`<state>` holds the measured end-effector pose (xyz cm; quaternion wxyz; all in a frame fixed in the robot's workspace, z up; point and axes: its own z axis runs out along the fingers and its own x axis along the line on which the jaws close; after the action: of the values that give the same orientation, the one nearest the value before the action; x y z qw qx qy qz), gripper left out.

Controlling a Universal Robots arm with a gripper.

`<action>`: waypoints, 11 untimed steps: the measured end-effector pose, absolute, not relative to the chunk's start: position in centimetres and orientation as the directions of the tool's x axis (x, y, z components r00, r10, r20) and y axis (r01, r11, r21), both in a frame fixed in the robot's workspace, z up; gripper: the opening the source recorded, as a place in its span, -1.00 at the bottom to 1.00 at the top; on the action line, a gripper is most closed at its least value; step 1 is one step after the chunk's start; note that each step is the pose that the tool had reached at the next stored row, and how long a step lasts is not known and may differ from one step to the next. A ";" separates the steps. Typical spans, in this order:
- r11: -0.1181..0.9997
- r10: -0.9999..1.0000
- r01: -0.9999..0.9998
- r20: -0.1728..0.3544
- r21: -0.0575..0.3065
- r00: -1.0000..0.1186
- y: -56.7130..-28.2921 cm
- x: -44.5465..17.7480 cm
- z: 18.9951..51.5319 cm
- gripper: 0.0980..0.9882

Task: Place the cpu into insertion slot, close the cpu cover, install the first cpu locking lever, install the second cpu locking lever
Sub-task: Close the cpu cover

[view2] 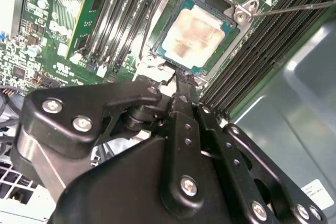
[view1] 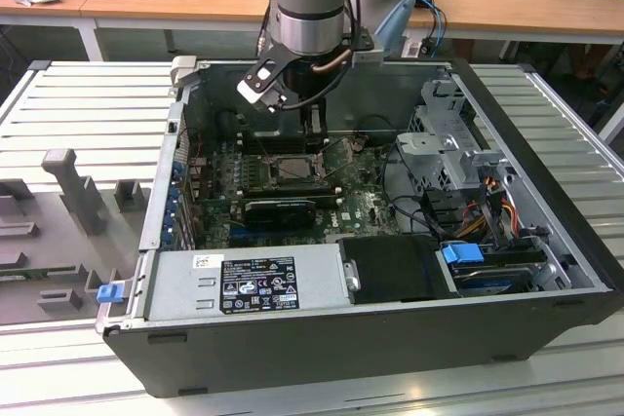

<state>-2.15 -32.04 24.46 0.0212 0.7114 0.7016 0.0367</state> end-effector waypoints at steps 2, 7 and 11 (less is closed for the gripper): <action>-0.015 1.000 0.997 0.023 0.082 0.013 -32.0 -2.1 24.8 -0.98; -0.015 1.000 0.997 0.023 0.082 0.013 -32.0 -2.1 25.8 -0.98; -0.016 0.999 0.997 0.029 0.074 0.014 -32.1 -1.7 25.9 -0.98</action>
<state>-1.66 -32.08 25.86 0.0165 0.7118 0.7013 0.0363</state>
